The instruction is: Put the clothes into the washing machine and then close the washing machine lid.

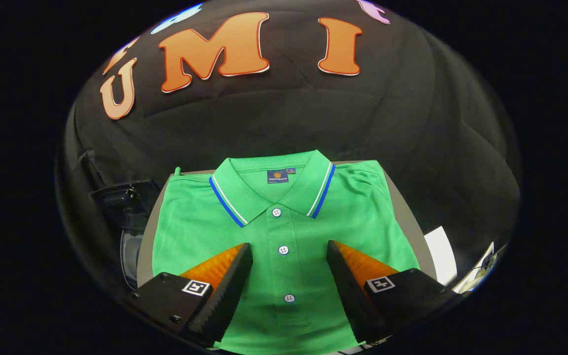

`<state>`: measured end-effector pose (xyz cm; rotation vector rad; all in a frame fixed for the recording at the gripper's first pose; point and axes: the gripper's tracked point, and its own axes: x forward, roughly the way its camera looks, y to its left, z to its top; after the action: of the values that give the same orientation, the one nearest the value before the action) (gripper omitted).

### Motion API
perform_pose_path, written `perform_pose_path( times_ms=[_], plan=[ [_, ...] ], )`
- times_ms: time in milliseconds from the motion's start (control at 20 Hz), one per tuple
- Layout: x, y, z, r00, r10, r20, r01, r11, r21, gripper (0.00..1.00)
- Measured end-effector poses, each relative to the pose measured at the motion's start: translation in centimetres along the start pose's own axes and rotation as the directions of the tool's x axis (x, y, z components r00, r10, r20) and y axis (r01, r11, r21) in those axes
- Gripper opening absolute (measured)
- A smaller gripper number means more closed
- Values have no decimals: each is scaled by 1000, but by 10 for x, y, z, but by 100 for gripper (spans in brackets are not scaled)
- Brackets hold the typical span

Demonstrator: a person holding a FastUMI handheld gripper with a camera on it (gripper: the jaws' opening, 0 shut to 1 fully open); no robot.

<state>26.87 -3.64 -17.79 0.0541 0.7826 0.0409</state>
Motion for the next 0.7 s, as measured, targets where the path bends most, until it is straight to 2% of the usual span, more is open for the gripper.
perform_pose_path(
  times_ms=[150, 200, 500, 650, 700],
  plan=[
    [0, 4, 0, 999, -14, -42, 13, 1000, -23, 94],
    [-1, 7, 0, 999, 2, -49, -4, 999, -32, 91],
    [-3, 4, -1, 994, -1, -107, -9, 995, -97, 50],
    [-2, 11, -1, 990, -24, -138, 7, 993, -120, 37],
    [-3, 11, 0, 989, -32, -147, 14, 993, -118, 29]
  ],
)
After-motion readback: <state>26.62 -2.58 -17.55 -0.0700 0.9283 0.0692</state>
